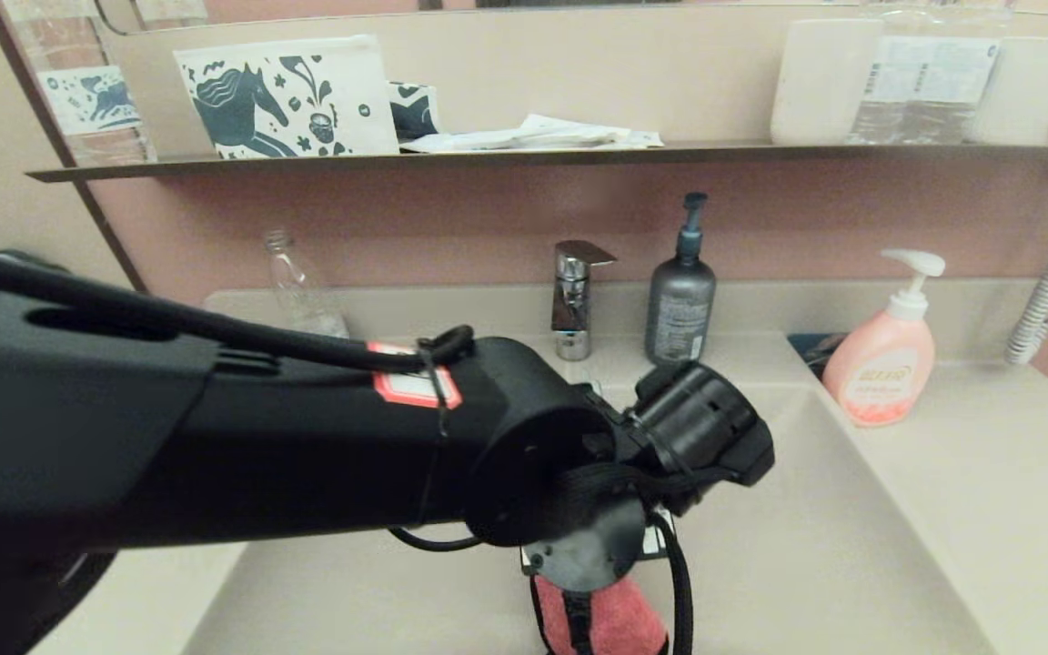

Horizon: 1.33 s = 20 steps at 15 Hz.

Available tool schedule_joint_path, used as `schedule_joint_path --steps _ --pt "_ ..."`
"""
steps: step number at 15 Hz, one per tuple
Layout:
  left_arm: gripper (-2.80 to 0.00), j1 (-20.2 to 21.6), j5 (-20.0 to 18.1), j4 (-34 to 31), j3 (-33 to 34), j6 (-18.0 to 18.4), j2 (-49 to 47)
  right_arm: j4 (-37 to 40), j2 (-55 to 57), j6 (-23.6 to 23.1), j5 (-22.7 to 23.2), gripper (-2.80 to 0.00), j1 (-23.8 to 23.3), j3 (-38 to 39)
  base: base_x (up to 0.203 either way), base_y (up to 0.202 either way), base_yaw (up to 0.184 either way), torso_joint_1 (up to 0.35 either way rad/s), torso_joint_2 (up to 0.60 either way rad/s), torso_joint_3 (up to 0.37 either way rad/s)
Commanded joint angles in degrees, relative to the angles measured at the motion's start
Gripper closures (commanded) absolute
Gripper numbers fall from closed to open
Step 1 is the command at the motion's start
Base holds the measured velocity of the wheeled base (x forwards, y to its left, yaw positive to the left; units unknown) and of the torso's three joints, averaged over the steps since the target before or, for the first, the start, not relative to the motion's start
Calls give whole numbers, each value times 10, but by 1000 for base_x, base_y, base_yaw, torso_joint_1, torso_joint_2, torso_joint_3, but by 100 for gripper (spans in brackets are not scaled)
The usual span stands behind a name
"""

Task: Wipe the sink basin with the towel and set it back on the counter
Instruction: Wipe the sink

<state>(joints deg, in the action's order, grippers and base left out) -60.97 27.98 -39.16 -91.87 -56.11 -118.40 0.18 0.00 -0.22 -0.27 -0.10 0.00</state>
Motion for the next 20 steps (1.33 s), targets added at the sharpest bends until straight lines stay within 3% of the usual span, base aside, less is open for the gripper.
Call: schedule_joint_path --steps 1,3,11,17,20 --pt "0 -8 -7 -47 -10 -3 -21 0 1 0 0 0 0 0 0 0 0 0 0 0" --pt "0 -14 -22 -50 -28 -7 -13 0 1 0 0 0 0 0 0 0 0 0 0 0" --pt "0 -67 -22 -97 -189 -20 -98 0 1 0 0 0 0 0 0 0 0 0 0 0" --pt "0 -83 -17 -31 -194 -8 -154 0 1 0 0 0 0 0 0 0 0 0 0 0" --pt "0 -92 -34 -26 -194 -6 -161 0 1 0 0 0 0 0 0 0 0 0 0 0"
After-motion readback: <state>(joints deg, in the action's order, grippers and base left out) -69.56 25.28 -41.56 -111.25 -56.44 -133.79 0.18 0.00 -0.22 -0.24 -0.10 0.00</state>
